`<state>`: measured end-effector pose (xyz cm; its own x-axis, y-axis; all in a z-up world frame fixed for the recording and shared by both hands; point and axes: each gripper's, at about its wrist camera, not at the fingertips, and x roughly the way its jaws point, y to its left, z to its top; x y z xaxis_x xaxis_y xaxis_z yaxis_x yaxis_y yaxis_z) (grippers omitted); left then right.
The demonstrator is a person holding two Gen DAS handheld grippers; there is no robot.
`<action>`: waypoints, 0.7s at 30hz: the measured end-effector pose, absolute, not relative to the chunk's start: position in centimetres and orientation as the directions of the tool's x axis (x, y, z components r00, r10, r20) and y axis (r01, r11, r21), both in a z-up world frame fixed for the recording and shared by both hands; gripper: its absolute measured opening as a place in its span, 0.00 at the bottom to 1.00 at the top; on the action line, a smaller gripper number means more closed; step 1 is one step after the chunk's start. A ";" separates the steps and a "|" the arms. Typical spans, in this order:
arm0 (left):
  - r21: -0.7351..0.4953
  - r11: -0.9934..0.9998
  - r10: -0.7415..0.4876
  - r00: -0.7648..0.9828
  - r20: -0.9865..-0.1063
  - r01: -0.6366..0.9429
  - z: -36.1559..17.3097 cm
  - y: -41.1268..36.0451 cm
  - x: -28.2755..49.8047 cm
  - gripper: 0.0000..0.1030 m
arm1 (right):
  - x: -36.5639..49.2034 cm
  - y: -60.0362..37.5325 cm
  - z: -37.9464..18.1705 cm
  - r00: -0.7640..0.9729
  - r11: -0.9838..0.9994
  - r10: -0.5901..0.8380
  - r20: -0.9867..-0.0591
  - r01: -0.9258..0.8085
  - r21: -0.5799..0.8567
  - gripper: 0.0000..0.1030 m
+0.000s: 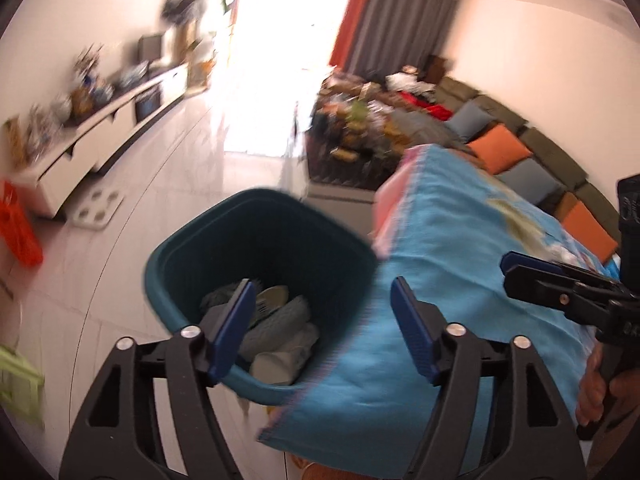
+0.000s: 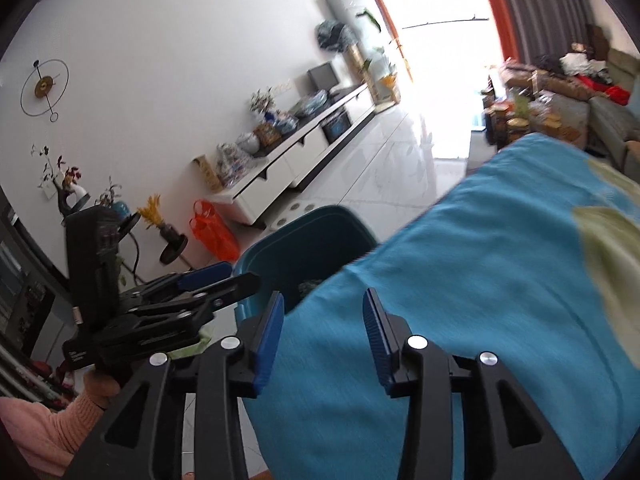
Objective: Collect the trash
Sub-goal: 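Open the left gripper over the bin while the right gripper releases the cup, then move both open tools back over the trash on the bed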
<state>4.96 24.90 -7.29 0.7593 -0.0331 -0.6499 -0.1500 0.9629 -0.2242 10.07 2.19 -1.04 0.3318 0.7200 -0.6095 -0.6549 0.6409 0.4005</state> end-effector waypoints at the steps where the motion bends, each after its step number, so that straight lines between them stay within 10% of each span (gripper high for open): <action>1: -0.221 0.967 -0.044 0.767 -0.640 -0.128 -6.9 24.1 4.8 0.73 | 9.8 1.2 -0.8 0.348 0.650 0.716 -0.605 -0.648 0.397 0.39; 21: -0.185 0.895 -0.430 0.669 -0.606 0.406 -5.0 1.9 5.4 0.75 | 2.6 -23.6 0.5 0.720 0.909 0.404 -0.564 -0.250 0.333 0.46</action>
<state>5.35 1.89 -5.02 0.6694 -0.4296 -0.6060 0.4063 0.8947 -0.1854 2.61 -23.56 0.51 0.7201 0.4043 -0.5639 -0.2497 0.9093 0.3330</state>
